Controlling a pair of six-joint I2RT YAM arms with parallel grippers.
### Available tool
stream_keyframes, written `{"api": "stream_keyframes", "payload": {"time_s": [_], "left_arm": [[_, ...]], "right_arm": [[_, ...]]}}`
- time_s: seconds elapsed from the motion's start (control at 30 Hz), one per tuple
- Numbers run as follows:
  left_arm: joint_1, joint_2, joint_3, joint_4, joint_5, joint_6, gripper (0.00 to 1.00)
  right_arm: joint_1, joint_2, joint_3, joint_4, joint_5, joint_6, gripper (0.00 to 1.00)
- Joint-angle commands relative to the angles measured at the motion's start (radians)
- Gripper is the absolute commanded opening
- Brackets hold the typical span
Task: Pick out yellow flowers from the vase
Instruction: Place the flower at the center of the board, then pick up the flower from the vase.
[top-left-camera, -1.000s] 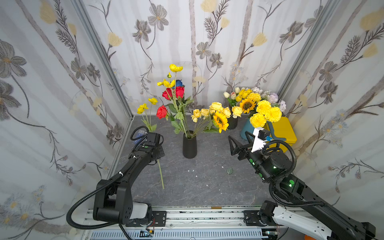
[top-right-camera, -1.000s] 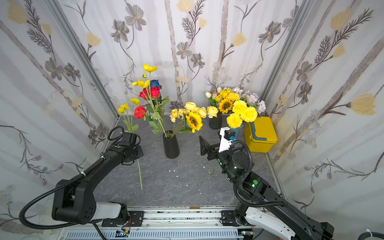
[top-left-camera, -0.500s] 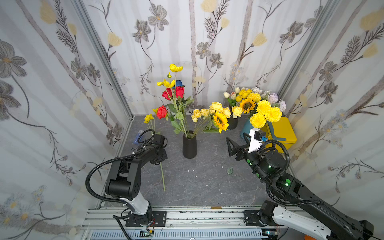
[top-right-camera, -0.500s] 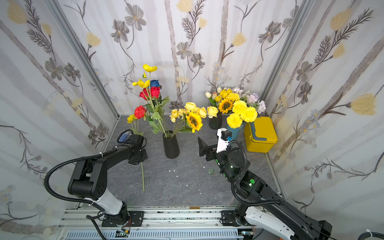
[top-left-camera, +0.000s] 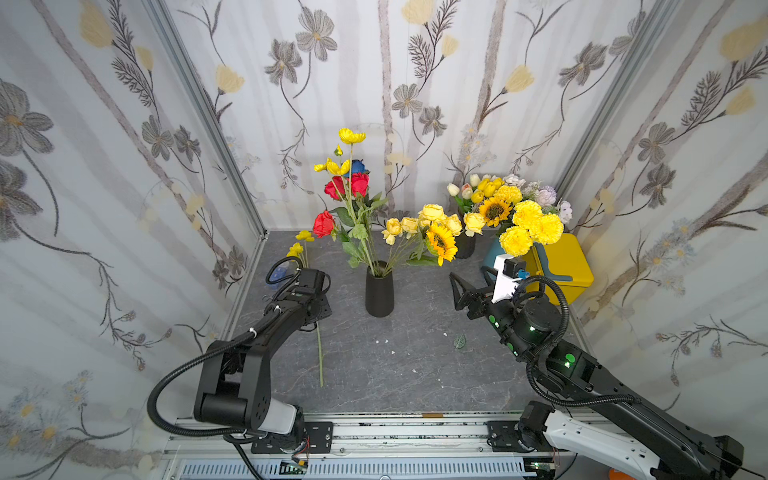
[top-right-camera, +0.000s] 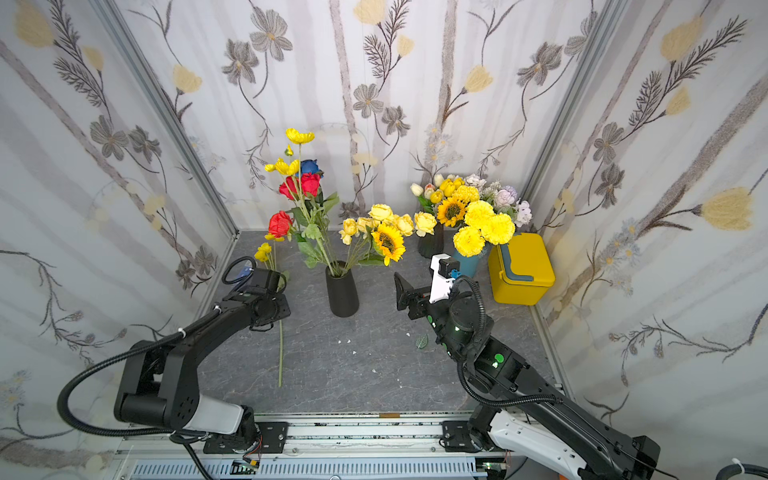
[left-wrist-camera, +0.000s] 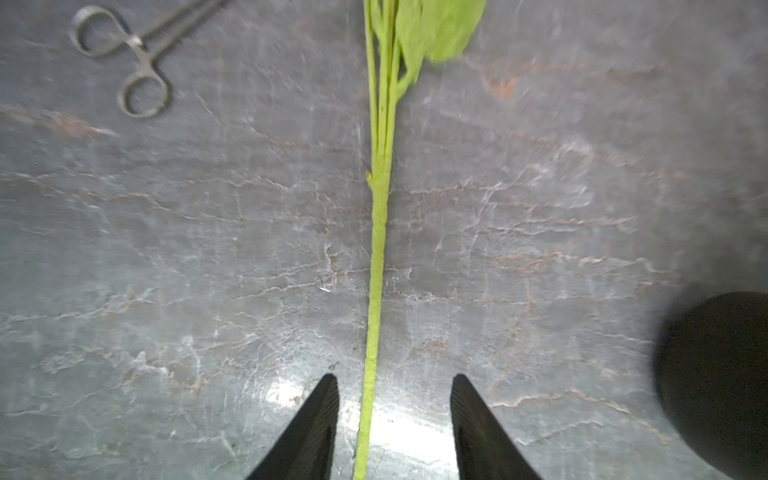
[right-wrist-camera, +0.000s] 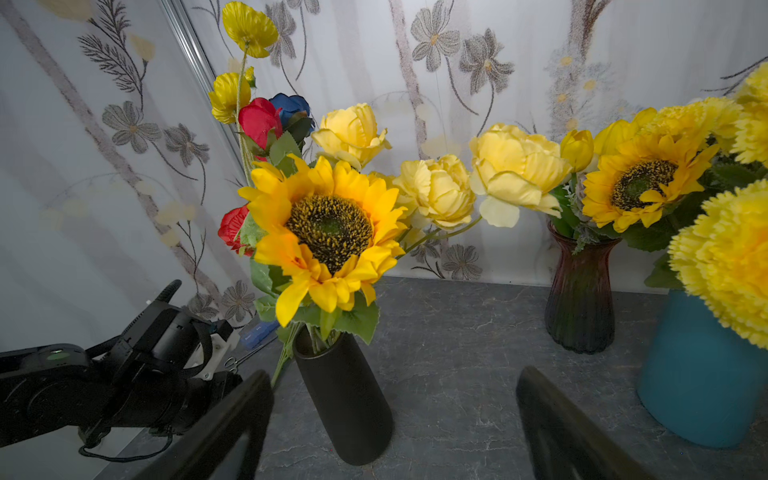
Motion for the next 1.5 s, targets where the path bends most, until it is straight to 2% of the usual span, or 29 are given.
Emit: {"api": "stream_keyframes", "payload": {"time_s": [0.0,0.13,0.23,0.37,0.5,0.6,0.8,1.0,1.1,1.47], "left_arm": [[0.001,-0.131,-0.046,0.051,-0.013,-0.04,0.59],[0.003,-0.322,-0.122,0.095,-0.038,-0.067,0.71],[0.003,-0.393,-0.151,0.111,-0.037,-0.067,0.73],[0.003,-0.524,-0.244,0.219,0.018,-0.071,0.76],[0.002,-0.655,-0.351,0.332,0.023,-0.089,0.8],[0.002,-0.73,-0.407,0.38,0.023,-0.092,0.83],[0.003,-0.789,-0.429,0.374,0.003,-0.069,0.85],[0.004,-0.798,-0.436,0.379,-0.004,-0.067,0.86],[0.003,-0.808,-0.44,0.379,-0.002,-0.066,0.86],[0.003,-0.817,-0.441,0.376,-0.017,-0.067,0.87]], "right_arm": [[0.0,0.007,-0.034,0.097,-0.05,0.056,0.86],[0.012,0.033,-0.119,0.226,-0.108,0.102,0.81],[0.037,0.052,-0.165,0.297,-0.091,0.1,0.8],[0.108,0.115,-0.287,0.536,-0.054,0.114,0.75],[0.175,0.256,-0.368,0.837,0.001,0.086,0.7],[0.178,0.401,-0.394,1.085,-0.018,0.049,0.66],[0.163,0.63,-0.331,1.318,0.029,-0.031,0.59],[0.136,0.763,-0.272,1.448,0.023,-0.087,0.54],[0.124,0.81,-0.225,1.406,-0.005,-0.089,0.52],[0.105,0.965,-0.148,1.485,-0.025,-0.139,0.44]]}}
